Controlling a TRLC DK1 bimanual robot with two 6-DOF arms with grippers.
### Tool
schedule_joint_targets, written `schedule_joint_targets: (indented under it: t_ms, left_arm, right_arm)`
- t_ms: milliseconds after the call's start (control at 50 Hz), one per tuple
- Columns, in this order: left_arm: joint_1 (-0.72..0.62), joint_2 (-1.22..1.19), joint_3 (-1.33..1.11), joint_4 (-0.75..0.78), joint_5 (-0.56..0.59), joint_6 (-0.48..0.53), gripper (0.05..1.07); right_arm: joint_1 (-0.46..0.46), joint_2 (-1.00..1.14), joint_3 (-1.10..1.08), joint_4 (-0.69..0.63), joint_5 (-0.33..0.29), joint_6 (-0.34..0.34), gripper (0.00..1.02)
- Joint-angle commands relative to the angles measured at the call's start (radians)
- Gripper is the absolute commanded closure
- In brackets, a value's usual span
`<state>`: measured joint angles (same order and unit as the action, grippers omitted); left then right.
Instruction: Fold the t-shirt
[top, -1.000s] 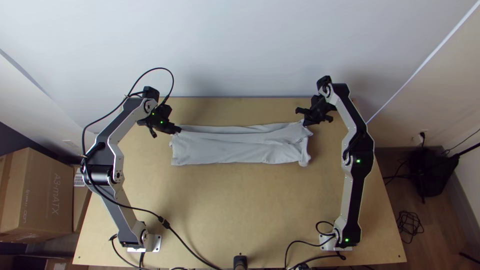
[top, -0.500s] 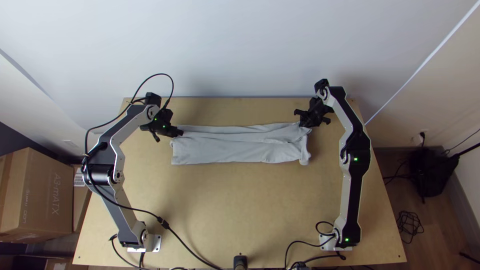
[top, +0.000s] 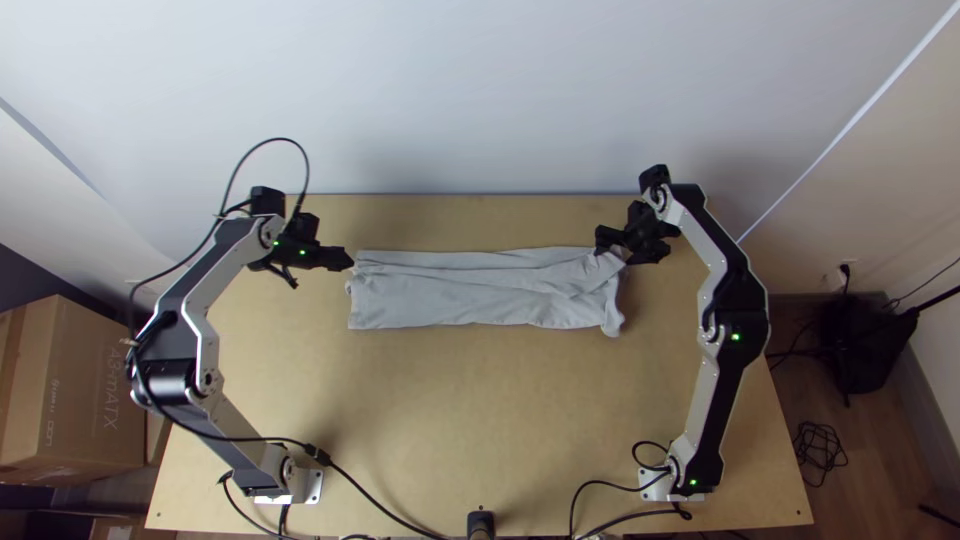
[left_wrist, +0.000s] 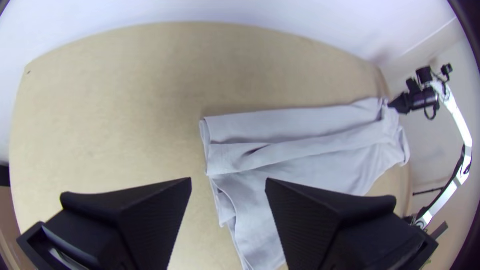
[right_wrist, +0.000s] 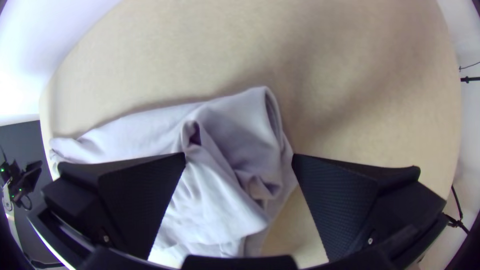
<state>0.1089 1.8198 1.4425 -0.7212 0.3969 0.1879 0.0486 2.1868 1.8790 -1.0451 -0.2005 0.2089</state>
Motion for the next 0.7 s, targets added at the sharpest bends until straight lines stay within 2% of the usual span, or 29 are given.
schedule_joint_targets:
  t_ms: [0,40,200,280,360,560,680]
  left_arm:
    - [0.028,-0.066,-0.056,0.005,0.043,-0.062,0.2]
    - [0.037,-0.071,-0.071,-0.003,0.086,-0.077,0.12]
    - [0.054,-0.079,-0.12,0.005,0.158,-0.087,0.11]
    - [0.061,-0.077,-0.149,0.023,0.181,-0.099,0.11]
    - [0.071,-0.07,-0.172,0.051,0.198,-0.117,0.1]
    - [0.091,-0.017,-0.208,0.123,0.207,-0.119,0.1]
    - [0.094,0.01,-0.211,0.135,0.209,-0.125,0.1]
  right_arm:
    - [-0.013,-0.142,-0.106,0.039,0.007,0.003,0.04]
    - [-0.015,-0.177,-0.133,0.049,0.007,0.003,0.04]
    - [-0.016,-0.308,-0.202,0.069,-0.011,0.018,0.04]
    - [-0.027,-0.369,-0.216,0.069,-0.088,0.057,0.04]
    - [-0.043,-0.437,-0.222,0.069,-0.198,0.107,0.04]
    - [-0.089,-0.579,-0.238,0.062,-0.591,0.248,0.04]
    - [-0.128,-0.636,-0.248,0.06,-0.82,0.302,0.04]
